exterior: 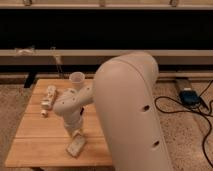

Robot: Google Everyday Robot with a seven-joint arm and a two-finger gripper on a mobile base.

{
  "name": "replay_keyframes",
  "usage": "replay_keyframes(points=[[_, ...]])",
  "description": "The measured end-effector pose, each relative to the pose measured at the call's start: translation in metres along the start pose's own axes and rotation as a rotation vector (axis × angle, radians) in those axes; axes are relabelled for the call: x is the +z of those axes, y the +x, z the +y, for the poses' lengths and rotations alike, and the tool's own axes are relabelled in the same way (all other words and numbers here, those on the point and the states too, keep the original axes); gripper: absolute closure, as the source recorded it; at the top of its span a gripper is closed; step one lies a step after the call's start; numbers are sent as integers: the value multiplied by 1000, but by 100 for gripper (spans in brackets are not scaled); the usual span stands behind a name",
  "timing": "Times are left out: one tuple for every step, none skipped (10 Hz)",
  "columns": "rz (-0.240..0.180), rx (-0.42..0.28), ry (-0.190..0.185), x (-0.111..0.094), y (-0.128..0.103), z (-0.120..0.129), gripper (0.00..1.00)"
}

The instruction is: Wipe the white sponge on the table

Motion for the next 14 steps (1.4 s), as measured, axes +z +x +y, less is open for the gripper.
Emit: replay_keyframes(points=[[-6, 15, 1, -1, -3, -7, 100], [-14, 23, 3, -1, -6, -11, 100], [-25, 29, 4, -3, -11, -12, 100], [-35, 30, 5, -5, -14, -12, 100], [-53, 24, 7, -10, -18, -9, 100], [-67, -1, 11, -14, -21, 0, 100], [-77, -23, 12, -18, -23, 11, 100], [-85, -53, 14, -20, -23, 25, 100], [-91, -92, 18, -21, -22, 43, 100], [-90, -135, 27, -21, -18, 62, 100], [-88, -170, 36, -19, -14, 77, 100], [-83, -209, 45, -16, -10, 93, 100], [-79, -244, 54, -13, -8, 107, 100], [-71, -262, 61, -11, -6, 111, 100]])
